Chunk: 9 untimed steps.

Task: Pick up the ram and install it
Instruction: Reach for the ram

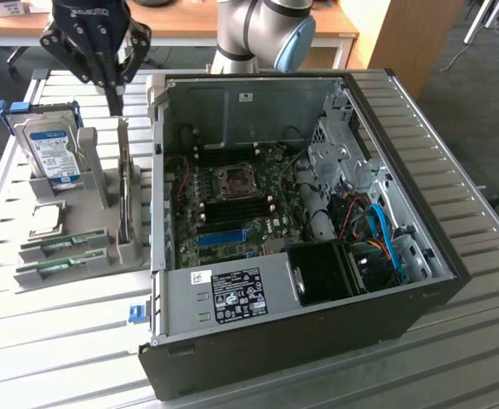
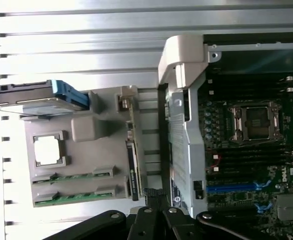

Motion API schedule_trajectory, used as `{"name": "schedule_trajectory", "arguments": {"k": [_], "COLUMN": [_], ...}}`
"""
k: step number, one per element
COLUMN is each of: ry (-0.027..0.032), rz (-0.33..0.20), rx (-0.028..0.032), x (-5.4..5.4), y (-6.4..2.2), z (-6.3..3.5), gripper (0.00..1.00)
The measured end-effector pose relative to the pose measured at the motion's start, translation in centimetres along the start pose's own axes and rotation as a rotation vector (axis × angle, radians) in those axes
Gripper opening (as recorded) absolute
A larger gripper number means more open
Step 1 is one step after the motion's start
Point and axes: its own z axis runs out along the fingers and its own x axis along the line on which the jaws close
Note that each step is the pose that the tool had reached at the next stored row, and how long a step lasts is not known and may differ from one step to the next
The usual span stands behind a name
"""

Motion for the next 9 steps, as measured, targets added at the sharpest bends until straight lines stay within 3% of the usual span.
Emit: {"name": "schedule_trajectory", "arguments": {"k": [9], "ry": [0.0], "rz": [0.0], "rx": [0.0002], "x": [2.7], "y": [-0.21], "z": [-0.02], "gripper": [0.11]}}
